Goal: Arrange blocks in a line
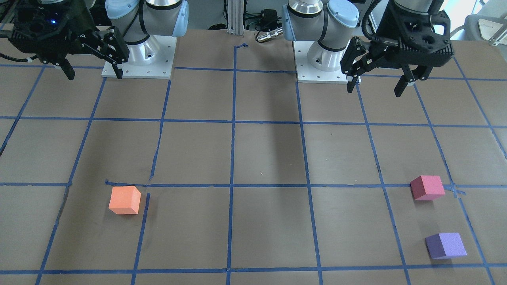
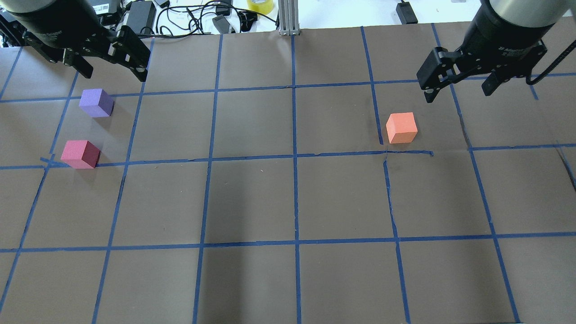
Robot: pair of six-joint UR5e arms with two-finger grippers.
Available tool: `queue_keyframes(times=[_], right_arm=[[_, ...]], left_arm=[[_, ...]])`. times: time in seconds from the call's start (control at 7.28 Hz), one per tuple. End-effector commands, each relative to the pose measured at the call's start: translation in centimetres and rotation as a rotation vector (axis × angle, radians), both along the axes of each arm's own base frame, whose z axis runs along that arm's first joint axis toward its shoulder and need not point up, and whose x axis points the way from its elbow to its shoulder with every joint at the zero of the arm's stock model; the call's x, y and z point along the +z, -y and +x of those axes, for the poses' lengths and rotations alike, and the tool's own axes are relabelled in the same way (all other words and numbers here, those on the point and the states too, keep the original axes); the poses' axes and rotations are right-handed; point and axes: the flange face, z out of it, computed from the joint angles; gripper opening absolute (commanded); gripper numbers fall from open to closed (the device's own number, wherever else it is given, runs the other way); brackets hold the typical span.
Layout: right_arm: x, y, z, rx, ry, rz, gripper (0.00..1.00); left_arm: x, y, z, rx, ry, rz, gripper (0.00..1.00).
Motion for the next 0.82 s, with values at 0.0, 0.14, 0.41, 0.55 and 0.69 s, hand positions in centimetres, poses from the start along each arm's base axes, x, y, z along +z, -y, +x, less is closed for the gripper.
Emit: queue_keyframes(times=[0.0,0.14,0.41,0.55,0.69], right_arm=[[-0.01,0.04,-0.04,0.000,-0.003,-0.001,1.00],[-0.01,0.04,-0.04,0.000,-0.003,-0.001,1.00],[-0.24,0.13,-0.05,0.001,-0.005,0.005,1.00],[-0.25,0.06,-0.02,0.003,-0.002,0.005,1.00],[-0.40,0.06,0.12,0.005,0.012,0.008,1.00]], left_arm=[[0.17,-0.42,-0.19,0.002,-0.013,-0.009,1.00],[0.55,-0.72,-0.20,0.005,-0.013,-0.018,1.00],[0.41,-0.73,-0.22,0.002,-0.015,-0.015,1.00],[0.40,-0.73,-0.22,0.005,-0.015,-0.015,1.00],[0.18,-0.68,-0.20,0.007,-0.014,-0.011,1.00]])
